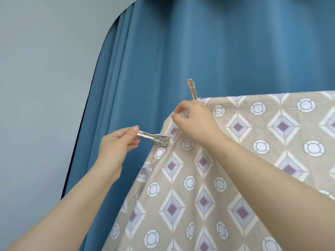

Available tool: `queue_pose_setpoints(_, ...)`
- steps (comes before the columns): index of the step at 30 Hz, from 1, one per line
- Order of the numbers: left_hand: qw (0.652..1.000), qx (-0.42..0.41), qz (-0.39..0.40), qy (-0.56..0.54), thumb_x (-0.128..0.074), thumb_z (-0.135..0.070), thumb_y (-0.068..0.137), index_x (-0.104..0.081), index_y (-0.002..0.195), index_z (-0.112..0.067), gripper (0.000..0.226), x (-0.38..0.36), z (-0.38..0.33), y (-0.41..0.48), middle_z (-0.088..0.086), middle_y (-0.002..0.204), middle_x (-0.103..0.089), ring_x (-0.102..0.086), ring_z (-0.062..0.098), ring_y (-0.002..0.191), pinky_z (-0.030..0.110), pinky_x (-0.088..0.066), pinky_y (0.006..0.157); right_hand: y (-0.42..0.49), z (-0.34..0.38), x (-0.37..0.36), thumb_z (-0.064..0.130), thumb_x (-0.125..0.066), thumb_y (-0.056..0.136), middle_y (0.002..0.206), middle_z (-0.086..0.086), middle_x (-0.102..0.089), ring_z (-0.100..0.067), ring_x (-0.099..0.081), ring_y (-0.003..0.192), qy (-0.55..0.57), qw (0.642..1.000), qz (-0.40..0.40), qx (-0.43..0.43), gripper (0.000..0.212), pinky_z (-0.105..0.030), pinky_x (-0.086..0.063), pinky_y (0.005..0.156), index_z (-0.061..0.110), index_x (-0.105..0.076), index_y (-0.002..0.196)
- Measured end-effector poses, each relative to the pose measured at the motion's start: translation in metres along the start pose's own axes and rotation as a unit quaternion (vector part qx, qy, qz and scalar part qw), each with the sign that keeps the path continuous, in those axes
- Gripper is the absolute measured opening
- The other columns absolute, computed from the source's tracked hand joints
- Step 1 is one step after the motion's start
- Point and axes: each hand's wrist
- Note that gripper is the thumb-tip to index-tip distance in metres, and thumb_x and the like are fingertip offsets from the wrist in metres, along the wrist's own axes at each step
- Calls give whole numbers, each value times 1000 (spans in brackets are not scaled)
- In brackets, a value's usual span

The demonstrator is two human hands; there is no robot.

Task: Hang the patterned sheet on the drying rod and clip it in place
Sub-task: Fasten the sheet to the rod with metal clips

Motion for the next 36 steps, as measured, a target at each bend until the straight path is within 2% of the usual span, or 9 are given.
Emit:
queue_pose_setpoints(4,999,23,21,-14,-62,-22,87,-68,80,-13,13,-7,7,0,6,81,-65,-63,19,79,24,-51,78,-1,6,3,25,-50,90,108,-1,-61,-12,-48,92,57,998,3,-13,19,-21,-31,70,15,-64,98)
queue_pose_setpoints(7,997,57,34,-49,-61,-21,89,-67,81,-12,14,-11,13,-3,5,83,-65,-63,16,78,22,-51,75,-4,11,7,22,-50,90,102,-3,-67,-13,-53,84,92,995,1,-23,21,-23,-32,57,11,-65,99)
queue_pose_setpoints(11,988,104,49,-104,-58,-21,90,-66,81,-9,17,-11,22,-6,5,82,-64,-62,15,76,22,-51,72,-7,15,11,22,-50,90,97,1,-65,-12,-54,84,123,992,-1,-37,20,-15,-39,65,11,-66,97)
queue_pose_setpoints(14,983,125,60,-124,-57,-22,90,-65,81,-10,17,-12,26,-6,5,82,-64,-61,16,76,23,-51,72,-7,16,12,22,-51,89,84,6,-61,-7,-51,75,146,988,-4,-51,18,-12,-37,63,13,-65,92)
queue_pose_setpoints(22,979,137,80,-130,-51,-36,92,-62,81,-16,26,-12,30,-5,5,87,-70,-65,17,85,30,-49,76,-9,8,5,21,-53,88,67,9,-54,-8,-49,65,150,987,0,-56,23,-19,-36,57,22,-54,65)
queue_pose_setpoints(29,982,128,89,-109,-50,-41,91,-51,91,-21,20,-21,20,-8,7,97,-67,-63,20,82,37,-48,81,-17,0,0,21,-55,87,65,7,-53,-12,-47,63,178,981,10,-70,25,-24,-36,59,22,-53,62)
queue_pose_setpoints(31,983,119,82,-113,-54,-38,90,-51,101,-21,21,-22,17,-9,6,99,-65,-62,20,83,38,-48,80,-18,1,1,21,-56,87,64,9,-53,-12,-48,65,192,979,5,-70,25,-24,-37,60,23,-54,62)
queue_pose_setpoints(33,985,104,70,-121,-56,-34,89,-46,121,-23,35,-25,15,-10,-1,96,-62,-62,16,81,32,-50,73,-20,2,2,21,-55,87,64,10,-53,-11,-49,65,198,978,5,-69,25,-23,-38,61,24,-54,63)
queue_pose_setpoints(36,989,82,61,-110,-58,-29,89,-35,133,-27,49,-28,11,-14,-3,103,-59,-61,12,81,28,-48,66,-22,3,3,22,-55,88,67,11,-54,-10,-50,68,195,978,11,-67,23,-23,-40,63,24,-55,65)
Point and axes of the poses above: each hand's wrist, its own y-axis towards the middle knuckle, its own x-axis out of the back of the hand, z = x × y
